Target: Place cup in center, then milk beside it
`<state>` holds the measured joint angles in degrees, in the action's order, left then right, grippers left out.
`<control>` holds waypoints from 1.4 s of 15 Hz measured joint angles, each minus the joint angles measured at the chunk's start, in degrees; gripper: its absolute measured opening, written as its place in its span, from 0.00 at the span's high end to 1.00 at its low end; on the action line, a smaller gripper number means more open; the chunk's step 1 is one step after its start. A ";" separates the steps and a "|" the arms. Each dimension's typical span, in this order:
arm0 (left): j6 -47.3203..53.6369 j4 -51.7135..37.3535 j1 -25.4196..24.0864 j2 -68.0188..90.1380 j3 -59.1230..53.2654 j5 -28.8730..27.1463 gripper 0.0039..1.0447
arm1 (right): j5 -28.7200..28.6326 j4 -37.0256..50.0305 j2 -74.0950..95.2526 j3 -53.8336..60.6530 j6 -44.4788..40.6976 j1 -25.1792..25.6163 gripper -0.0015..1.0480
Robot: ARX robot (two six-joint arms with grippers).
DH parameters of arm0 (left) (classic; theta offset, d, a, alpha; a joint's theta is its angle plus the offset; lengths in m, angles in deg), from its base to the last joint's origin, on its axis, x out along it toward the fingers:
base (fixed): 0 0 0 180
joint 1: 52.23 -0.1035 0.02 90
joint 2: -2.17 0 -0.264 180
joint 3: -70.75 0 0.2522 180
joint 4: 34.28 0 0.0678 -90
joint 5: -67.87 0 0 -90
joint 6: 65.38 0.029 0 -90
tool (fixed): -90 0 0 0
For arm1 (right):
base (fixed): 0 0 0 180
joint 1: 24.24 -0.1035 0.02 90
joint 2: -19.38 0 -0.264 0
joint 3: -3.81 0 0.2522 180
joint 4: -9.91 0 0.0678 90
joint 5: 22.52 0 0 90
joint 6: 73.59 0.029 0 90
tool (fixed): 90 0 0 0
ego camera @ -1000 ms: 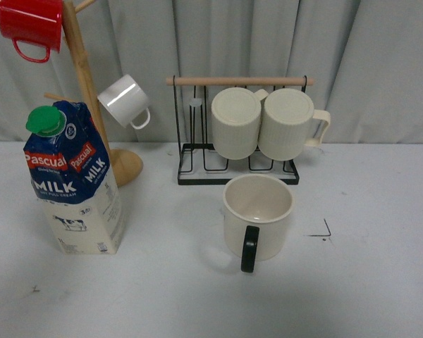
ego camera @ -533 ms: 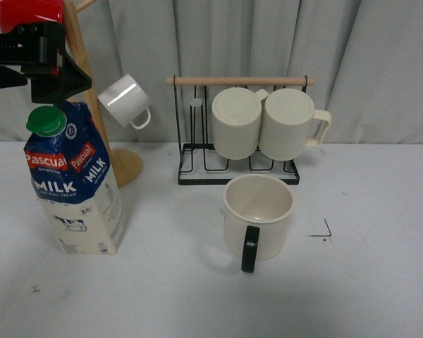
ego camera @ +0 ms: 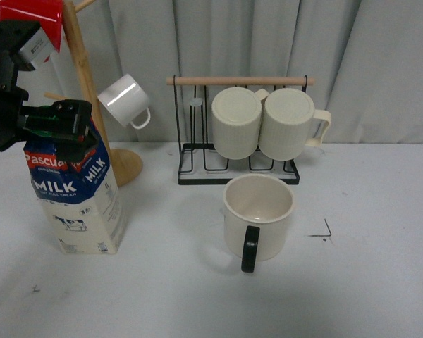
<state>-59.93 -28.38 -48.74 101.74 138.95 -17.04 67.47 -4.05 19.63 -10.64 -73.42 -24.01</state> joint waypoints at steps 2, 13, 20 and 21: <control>-0.50 0.90 0.83 0.48 0.00 -0.59 0.07 | 0.00 0.02 0.00 0.00 -0.02 0.00 0.06; -2.91 4.46 10.60 -1.38 2.82 -2.99 0.86 | 0.02 0.00 0.00 0.00 -0.02 0.00 0.06; -5.18 -2.25 16.87 -0.31 3.74 -6.43 0.87 | 0.02 0.00 0.00 0.00 0.00 0.00 0.06; -5.25 -3.78 17.59 0.44 3.74 -6.84 0.87 | 0.02 0.02 0.00 0.00 0.00 0.00 0.06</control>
<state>-65.17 -32.16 -31.15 102.17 142.69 -23.89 67.49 -4.03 19.63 -10.64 -73.42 -24.01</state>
